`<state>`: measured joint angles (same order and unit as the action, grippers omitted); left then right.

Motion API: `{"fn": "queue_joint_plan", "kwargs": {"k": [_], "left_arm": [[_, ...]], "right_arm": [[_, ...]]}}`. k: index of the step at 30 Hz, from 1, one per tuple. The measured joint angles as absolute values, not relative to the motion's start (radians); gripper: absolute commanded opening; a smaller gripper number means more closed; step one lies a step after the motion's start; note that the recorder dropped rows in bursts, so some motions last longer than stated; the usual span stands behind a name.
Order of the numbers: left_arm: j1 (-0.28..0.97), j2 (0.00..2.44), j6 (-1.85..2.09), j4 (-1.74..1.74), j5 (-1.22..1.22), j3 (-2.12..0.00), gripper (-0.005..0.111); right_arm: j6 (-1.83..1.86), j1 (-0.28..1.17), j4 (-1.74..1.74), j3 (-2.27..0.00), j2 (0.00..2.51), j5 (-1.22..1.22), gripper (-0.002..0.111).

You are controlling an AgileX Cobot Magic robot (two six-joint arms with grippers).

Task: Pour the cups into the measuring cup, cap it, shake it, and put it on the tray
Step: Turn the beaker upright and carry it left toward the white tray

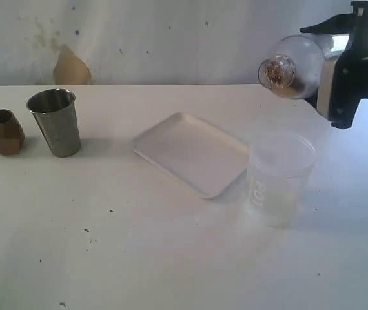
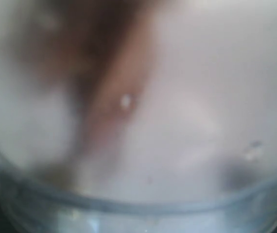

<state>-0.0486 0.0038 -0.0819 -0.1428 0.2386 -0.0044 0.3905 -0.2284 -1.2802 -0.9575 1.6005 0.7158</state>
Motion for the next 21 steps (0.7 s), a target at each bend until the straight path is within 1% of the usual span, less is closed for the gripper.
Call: {"fn": "queue_joint_plan", "kwargs": {"k": [13,17,21], "left_arm": [[-0.049,0.004,-0.082,-0.143,0.239,-0.004,0.0],[-0.049,0.004,-0.082,-0.143,0.239,-0.004,0.0],[-0.049,0.004,-0.082,-0.143,0.239,-0.004,0.0]], "right_arm": [[0.09,-0.228,-1.28,-0.957,1.6,0.721,0.0],[-0.119,-0.228,-1.267,-0.957,1.6,0.812,0.0],[-0.369,-0.228,-1.164,-0.957,1.602,0.951,0.0]]}}
